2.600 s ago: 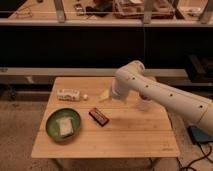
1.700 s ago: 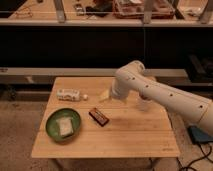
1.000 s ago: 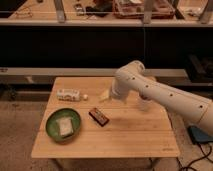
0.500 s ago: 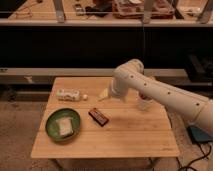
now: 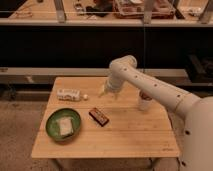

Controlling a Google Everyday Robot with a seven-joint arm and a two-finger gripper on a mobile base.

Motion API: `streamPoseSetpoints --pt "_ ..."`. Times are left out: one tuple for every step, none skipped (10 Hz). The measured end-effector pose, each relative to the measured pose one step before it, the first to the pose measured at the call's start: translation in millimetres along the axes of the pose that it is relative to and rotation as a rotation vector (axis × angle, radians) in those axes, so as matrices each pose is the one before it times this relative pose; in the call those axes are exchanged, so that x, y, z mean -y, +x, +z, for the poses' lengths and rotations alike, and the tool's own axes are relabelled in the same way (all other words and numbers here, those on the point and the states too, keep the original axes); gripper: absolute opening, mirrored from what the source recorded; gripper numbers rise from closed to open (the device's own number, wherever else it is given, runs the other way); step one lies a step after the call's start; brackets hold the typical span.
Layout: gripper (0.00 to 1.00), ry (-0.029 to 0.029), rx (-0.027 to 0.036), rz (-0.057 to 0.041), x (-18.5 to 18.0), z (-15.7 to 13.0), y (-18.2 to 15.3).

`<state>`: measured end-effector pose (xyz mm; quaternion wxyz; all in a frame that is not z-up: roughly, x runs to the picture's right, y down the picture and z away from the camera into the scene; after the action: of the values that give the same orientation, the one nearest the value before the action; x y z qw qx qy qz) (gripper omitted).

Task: Push the eraser across the table

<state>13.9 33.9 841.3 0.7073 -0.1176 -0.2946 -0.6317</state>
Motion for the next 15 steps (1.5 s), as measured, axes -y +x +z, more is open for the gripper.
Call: streamPoseSetpoints --pt "0.32 0.0042 -0.00307 -0.00325 8.29 7.86 7.57" --pt "0.24 0.00043 -0.0047 -0.00487 5.5 3.94 3.75" --pt "0.16 -0.01101 -0.00677 -0.0217 8.79 8.16 2.49" --pt "0.13 -0.01328 -0.00461 -0.03172 11.51 11.69 -1.15" --pt "0.13 -0.00565 -0.00102 -0.01578 5.79 7.63 -2.56" --pt "0.13 -0.00915 -0.0017 -0.0142 3.23 8.59 -2.64" --pt "0.13 -0.00698 0.00093 -0.01023 4.76 11.37 -3.7" --pt "0.13 -0.00681 0.00148 -0.00463 4.08 11.35 -2.51" --pt "0.13 -0.00237 0.00399 0.0039 1.4 6.74 -1.55" --pt "0.13 -0.00942 -0.00041 0.00697 -1.65 8.59 -0.18" --pt "0.13 -0.00796 0.00201 0.01061 -1.69 10.21 -0.85" --pt "0.13 -0.00421 -0.00197 0.00604 -0.26 6.22 0.49" --pt "0.13 -0.0033 -0.00151 0.00592 0.08 6.39 0.21" --pt "0.13 -0.00553 -0.00617 0.00119 1.03 6.68 0.98" --pt "0.13 -0.00672 -0.00562 0.00029 0.32 6.35 0.16"
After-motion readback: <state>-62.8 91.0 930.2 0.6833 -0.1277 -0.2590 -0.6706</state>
